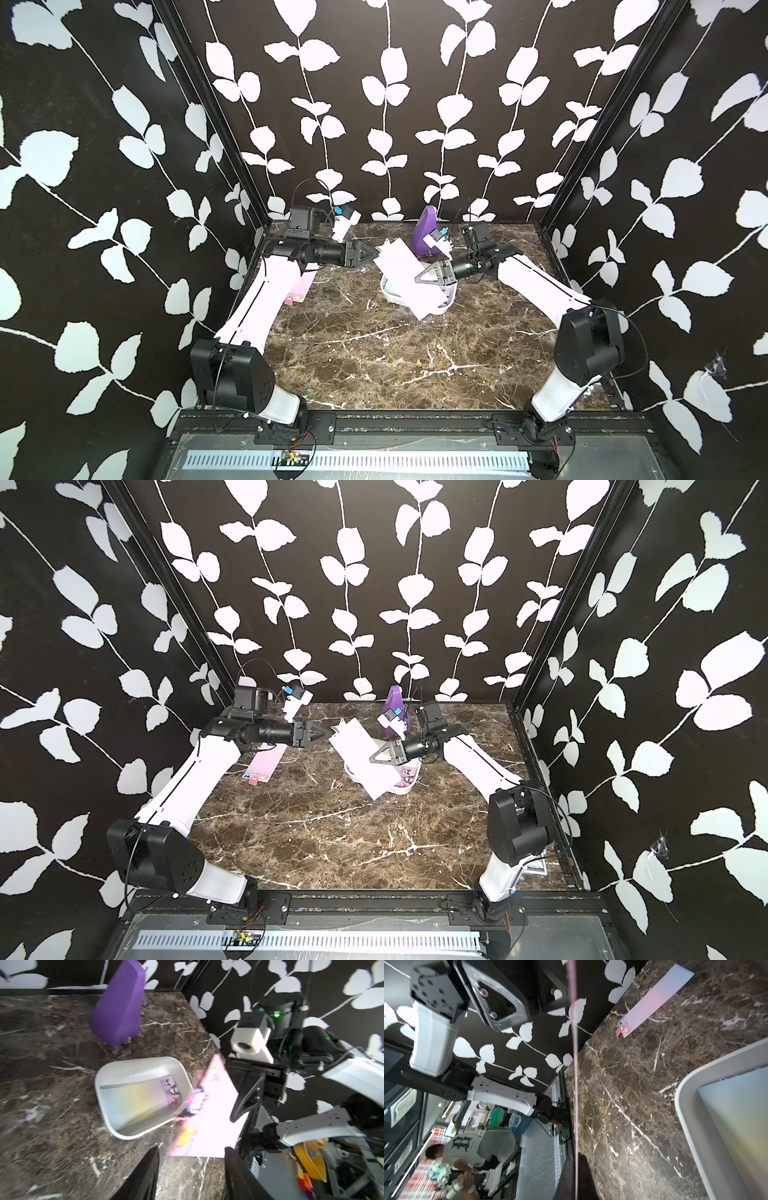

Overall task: Take the stickers out of the storage box
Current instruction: Pick up the sticker from the storage box, then place the sticker at the center of the board.

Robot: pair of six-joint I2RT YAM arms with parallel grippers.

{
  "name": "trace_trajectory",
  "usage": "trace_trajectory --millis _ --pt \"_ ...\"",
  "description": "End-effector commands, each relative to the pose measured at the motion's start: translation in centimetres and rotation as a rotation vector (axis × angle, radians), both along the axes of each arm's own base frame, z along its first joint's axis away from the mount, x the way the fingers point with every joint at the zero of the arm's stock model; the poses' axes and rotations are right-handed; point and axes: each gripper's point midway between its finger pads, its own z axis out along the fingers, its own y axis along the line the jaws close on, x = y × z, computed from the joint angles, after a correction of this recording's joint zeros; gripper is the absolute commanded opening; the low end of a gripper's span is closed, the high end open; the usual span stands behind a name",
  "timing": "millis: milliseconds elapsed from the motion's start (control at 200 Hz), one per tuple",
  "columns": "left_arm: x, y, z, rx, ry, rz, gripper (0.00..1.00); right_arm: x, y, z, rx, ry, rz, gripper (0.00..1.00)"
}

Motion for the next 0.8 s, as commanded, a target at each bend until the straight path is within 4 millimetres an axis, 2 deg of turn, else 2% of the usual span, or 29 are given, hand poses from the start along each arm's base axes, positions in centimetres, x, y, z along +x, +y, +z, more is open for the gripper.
trace_trajectory --millis 0,20,30,95,120,185,250,270,345,420,575,665,795 --pt "0.9 3.8 -0.4 0.12 -0.015 0.235 0.54 1.7 1.2 -0.8 0.045 0.036 -0.038 0.0" --pt "1.4 4.6 -0.8 0.133 -0.012 0.292 0.54 2.3 1.6 -0.5 0.058 0.034 -0.055 0.0" --pt "1.5 4.8 -1.1 0.132 -0.008 0.31 0.54 2.3 1.6 -1.3 0.052 0.057 -0.065 0.0" --pt "1.9 6.4 -2.0 0.105 0.02 0.41 0.54 3.9 2.5 -2.3 0.054 0.092 -0.131 0.0" --pt "2.0 6.9 -2.3 0.088 0.029 0.438 0.59 4.4 2.9 -2.5 0.057 0.105 -0.155 0.01" --pt "2.1 7.9 -2.9 0.051 0.04 0.496 0.62 5.2 4.4 -3.3 0.051 0.124 -0.182 0.01" --pt "2.0 8.7 -2.8 0.034 0.029 0.536 0.63 5.3 6.2 -4.5 0.025 0.13 -0.192 0.01" --pt "1.9 8.9 -2.7 0.035 0.023 0.544 0.63 5.7 7.0 -3.8 0.033 0.108 -0.194 0.01" --pt "1.4 9.5 -2.3 0.044 -0.008 0.575 0.63 6.5 9.1 -4.6 0.012 0.112 -0.243 0.01" --pt "1.0 10.1 -2.3 0.06 -0.03 0.61 0.63 7.4 11.1 -6.0 -0.011 0.129 -0.309 0.01" --pt "0.7 10.6 -3.2 0.075 -0.016 0.639 0.63 8.4 15.1 -8.4 -0.023 0.205 -0.413 0.0" --pt "0.5 10.5 -3.4 0.063 -0.005 0.635 0.63 8.8 17.1 -8.9 0.023 0.247 -0.452 0.01" --pt "0.3 10.2 -3.4 0.056 0.003 0.621 0.63 9.3 19.3 -10.3 0.031 0.283 -0.491 0.01"
